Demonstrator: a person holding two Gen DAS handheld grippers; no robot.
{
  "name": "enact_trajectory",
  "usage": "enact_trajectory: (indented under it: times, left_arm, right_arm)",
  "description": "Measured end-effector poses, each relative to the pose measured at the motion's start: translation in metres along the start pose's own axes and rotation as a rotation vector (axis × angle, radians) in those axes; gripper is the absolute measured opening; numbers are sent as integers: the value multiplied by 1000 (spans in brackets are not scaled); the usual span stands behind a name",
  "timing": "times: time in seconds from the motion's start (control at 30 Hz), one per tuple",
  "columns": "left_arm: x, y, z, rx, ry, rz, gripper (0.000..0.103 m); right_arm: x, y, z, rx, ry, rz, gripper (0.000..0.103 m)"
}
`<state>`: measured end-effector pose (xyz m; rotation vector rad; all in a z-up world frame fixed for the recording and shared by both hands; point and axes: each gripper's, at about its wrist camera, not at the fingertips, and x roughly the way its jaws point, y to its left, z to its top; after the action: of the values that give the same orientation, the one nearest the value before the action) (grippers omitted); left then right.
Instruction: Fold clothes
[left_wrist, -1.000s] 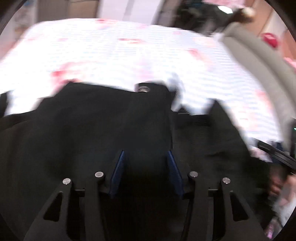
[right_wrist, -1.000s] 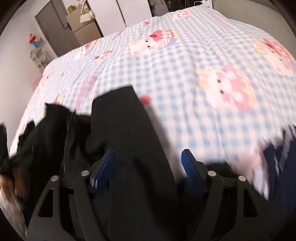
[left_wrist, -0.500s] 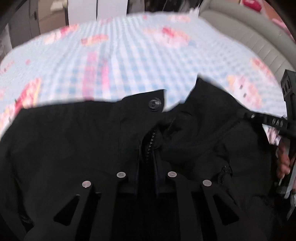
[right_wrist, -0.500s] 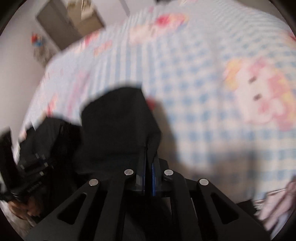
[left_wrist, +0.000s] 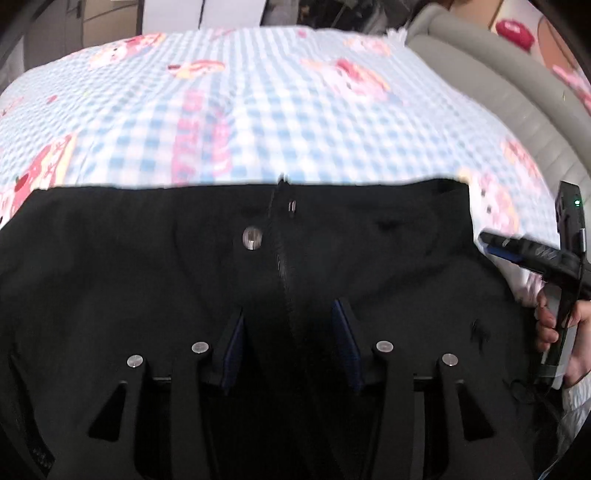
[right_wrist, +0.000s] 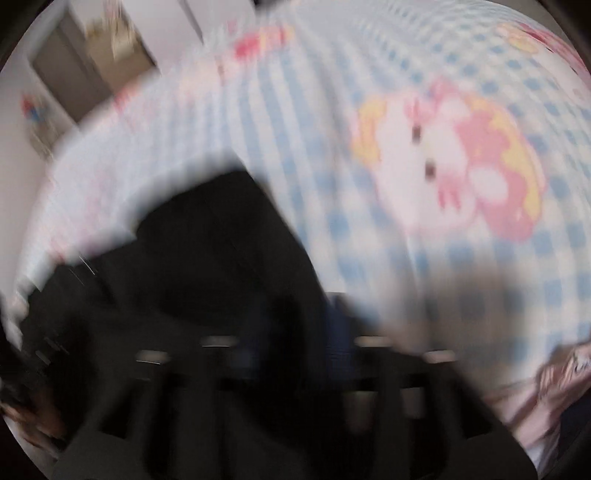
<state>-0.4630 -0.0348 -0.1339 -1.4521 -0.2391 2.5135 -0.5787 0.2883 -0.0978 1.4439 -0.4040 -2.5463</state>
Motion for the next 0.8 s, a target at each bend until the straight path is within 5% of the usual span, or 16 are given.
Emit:
enact_trajectory:
  times: [0.07,0.13,0.2,0.23,0.27,0.47,0.53,0.6,0.63,0.8]
  left_arm:
    - [15,0,2,13,44,21,40]
    - [18,-4,4,40,34,29,29]
    - [9,-17,7,66,-12,27,15]
    - [2,-21,8,87,-38,29,12]
    - [-6,-25,9,112,-66,34,10]
    - [-38,-17,20,161,-279,13,9]
    - [-10,-8,29,133,-239,141,17]
    - [46,3,36,94,-14,174,38]
    - [47,5,39,74,7,142,39]
    - [-13,11,49,-13,-112,-54,41]
  right_arm:
    - [5,5,12,7,-9,51,84]
    - [30,20,15,-52,99,77,84]
    - [53,41,8,-163,192,50,71]
    - [58,51,2,-240,191,5,32]
    - [59,55,0,-276,180,-18,5]
    - [-8,31,21,-139,-156,41,0]
    - [-15,22,26,-96,-219,-45,0]
    - [1,1,31,12,-129,-45,0]
    - [6,-7,29,52,-83,-43,0]
    - [-17,32,-8,-158,-30,57,8]
